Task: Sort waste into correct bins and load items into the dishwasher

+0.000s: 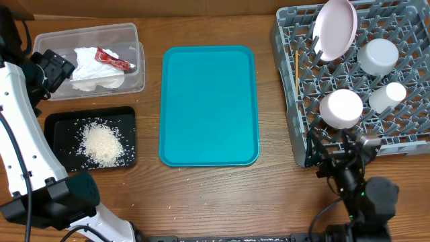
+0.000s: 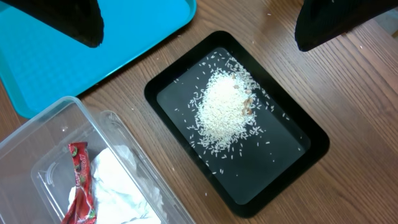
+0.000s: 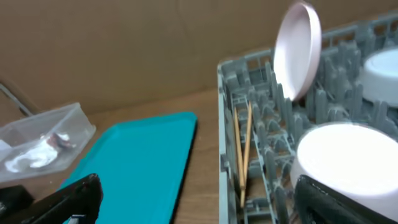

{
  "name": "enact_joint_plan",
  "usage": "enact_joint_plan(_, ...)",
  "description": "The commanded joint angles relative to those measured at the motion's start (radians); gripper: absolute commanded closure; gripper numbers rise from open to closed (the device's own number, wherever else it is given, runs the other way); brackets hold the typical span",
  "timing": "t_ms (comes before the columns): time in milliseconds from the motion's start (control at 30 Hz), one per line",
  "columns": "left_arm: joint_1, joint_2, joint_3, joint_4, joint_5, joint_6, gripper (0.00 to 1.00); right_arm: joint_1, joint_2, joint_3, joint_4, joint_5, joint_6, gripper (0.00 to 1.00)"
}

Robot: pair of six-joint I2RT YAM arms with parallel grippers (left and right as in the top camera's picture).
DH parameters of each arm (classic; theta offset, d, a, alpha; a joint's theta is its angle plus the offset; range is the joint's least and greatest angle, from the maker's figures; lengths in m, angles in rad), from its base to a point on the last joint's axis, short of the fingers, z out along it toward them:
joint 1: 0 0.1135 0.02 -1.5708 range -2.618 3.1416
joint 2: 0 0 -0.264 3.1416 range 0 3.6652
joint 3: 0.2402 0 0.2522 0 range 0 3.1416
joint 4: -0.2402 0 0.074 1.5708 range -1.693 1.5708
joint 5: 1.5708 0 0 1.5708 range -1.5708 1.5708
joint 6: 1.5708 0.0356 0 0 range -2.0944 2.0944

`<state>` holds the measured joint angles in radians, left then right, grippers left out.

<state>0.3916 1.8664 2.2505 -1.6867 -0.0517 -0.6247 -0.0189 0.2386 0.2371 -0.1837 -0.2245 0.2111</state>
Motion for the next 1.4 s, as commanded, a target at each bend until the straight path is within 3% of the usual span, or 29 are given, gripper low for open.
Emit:
enact_joint_plan(0, 0.001, 0.003, 0.002, 0.0, 0.0, 0.016, 0.0, 0.002, -0.07, -0.111, 0.129, -0.013, -0.002, 0.0)
enact_joint_plan(167, 0.001, 0.004, 0.002, 0.0, 0.0, 0.016, 0.0, 0.002, -0.154, -0.23, 0.272, 0.029, -0.002, 0.0)
enact_joint_plan(500, 0.001, 0.003, 0.002, 0.0, 0.0, 0.016, 0.0, 0.002, -0.237, -0.229, 0.105, 0.156, -0.003, 0.0)
enact_joint_plan(1367, 0.001, 0.003, 0.002, 0.0, 0.0, 0.016, 0.0, 0.002, -0.236, -0.229, 0.1, 0.19, -0.044, 0.0)
